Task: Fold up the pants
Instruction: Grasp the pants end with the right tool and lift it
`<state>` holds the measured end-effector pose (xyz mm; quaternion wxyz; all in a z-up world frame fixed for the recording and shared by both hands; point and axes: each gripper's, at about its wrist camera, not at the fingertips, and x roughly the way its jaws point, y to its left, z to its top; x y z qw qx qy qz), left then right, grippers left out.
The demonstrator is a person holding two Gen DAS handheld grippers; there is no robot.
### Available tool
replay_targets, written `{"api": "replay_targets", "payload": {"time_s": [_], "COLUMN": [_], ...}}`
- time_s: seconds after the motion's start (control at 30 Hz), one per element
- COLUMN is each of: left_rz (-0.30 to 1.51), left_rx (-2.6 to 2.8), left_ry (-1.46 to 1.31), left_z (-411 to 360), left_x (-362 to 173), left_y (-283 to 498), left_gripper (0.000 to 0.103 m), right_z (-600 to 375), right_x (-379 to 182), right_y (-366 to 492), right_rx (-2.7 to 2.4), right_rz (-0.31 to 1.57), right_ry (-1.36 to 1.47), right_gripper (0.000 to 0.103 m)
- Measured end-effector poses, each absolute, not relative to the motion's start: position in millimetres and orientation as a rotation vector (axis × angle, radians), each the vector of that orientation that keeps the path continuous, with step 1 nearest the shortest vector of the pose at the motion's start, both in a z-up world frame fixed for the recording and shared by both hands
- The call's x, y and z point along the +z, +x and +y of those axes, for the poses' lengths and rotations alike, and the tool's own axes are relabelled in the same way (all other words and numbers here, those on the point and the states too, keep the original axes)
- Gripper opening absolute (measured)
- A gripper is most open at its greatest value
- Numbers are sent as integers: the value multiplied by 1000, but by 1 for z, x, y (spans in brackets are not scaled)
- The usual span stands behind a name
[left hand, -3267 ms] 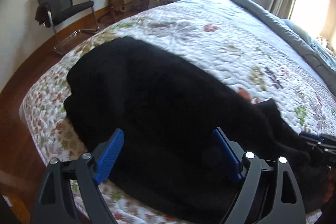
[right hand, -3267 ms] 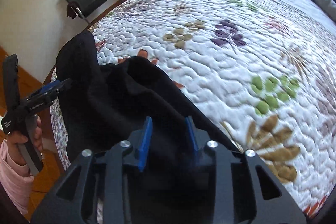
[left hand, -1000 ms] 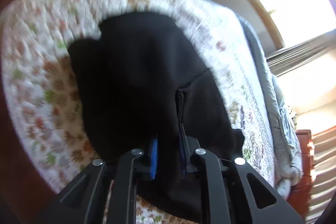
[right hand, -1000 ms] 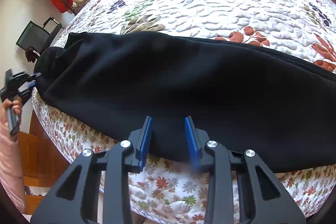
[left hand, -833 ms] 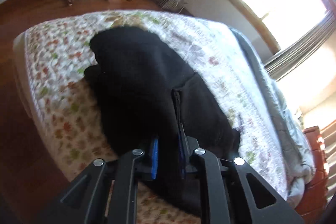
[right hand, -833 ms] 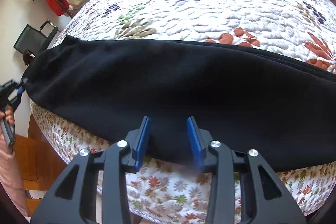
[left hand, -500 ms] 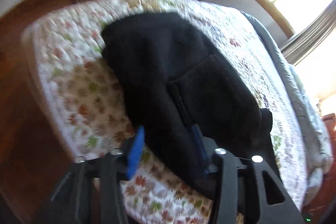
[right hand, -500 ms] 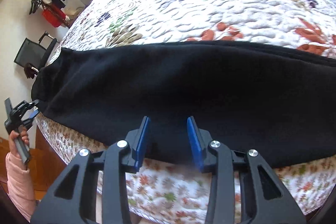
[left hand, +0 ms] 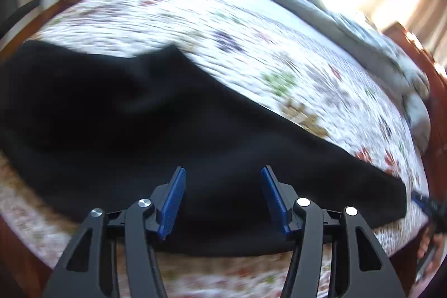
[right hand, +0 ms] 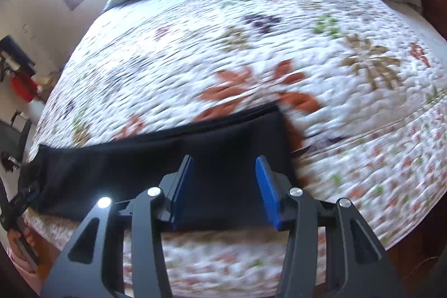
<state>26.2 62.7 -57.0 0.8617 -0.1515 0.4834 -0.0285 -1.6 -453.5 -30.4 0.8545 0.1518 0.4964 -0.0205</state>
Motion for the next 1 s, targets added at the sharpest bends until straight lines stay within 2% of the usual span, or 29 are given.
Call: {"api": "replay_targets", "payload": {"time_s": [0.13, 0.3, 0.37, 0.43, 0.5, 0.73, 0.9, 0.97, 1.0], "left_rz": [1045, 1042, 1040, 1039, 1042, 928, 1008, 1015, 1008], "left_rx": [-60, -17, -8, -1, 11, -23, -34, -25, -25], "left_ry": [-214, -154, -145, -141, -137, -162, -96, -60, -46], "left_z": [20, 7, 5, 3, -1, -22, -46, -52, -54], "left_x": [-76, -88, -87, -88, -87, -62, -85, -94, -94], "left_y": [30, 29, 30, 31, 35, 23, 32, 35, 34], "left_gripper": [65, 74, 76, 76, 76, 76, 76, 79, 80], "right_z": [-478, -487, -481, -478, -481, -500, -500, -502, -505], "right_x": [-49, -77, -81, -79, -73, -38, -80, -83, -79], "right_y": [17, 34, 36, 35, 32, 32, 50, 47, 44], "right_rx": [-2, 60, 82, 76, 86, 129, 58, 53, 47], "right_rz": [1085, 1141, 1146, 1139, 1124, 961, 1113, 1104, 1099], "right_ry": [327, 348, 310, 249, 256, 350, 307, 324, 339], "right_gripper": [47, 48, 44, 13, 4, 4, 5, 8, 14]}}
